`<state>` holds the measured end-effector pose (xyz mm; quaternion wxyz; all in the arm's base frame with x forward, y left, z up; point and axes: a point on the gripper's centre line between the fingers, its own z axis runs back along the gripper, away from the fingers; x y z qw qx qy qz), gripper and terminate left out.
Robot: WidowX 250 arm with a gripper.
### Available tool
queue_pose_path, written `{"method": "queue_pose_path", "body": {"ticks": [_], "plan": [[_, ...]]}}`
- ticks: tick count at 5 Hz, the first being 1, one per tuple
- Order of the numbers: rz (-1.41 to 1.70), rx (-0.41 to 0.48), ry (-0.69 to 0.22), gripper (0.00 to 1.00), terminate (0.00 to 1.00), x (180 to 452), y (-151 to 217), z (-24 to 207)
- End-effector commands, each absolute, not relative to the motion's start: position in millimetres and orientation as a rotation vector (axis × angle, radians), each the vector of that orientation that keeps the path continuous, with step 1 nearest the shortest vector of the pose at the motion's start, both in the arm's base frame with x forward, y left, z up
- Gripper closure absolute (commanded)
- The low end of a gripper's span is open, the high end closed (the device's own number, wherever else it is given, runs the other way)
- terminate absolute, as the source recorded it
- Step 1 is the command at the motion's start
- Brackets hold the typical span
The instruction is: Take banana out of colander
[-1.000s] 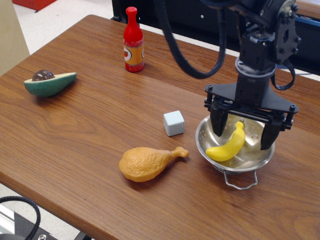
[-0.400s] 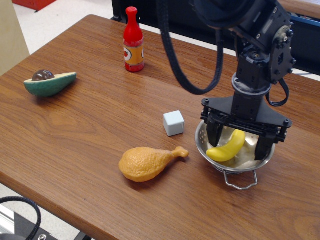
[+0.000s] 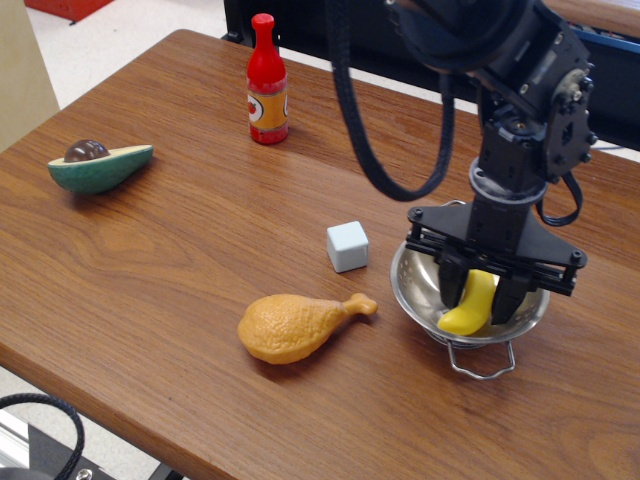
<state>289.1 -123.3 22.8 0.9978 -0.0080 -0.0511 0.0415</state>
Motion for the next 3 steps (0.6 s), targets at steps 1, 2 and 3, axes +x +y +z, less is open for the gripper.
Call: {"method": "queue_pose_path", "body": {"ticks": [1,2,3], "plan": [[0.077,-0.041,-0.166,1.00,0.00,291,-120,50],[0.107,-0.104,-0.214,1.00,0.00,293,-115,78],[0.141,-0.173,-0.259,1.00,0.00,301,-104,113]]}}
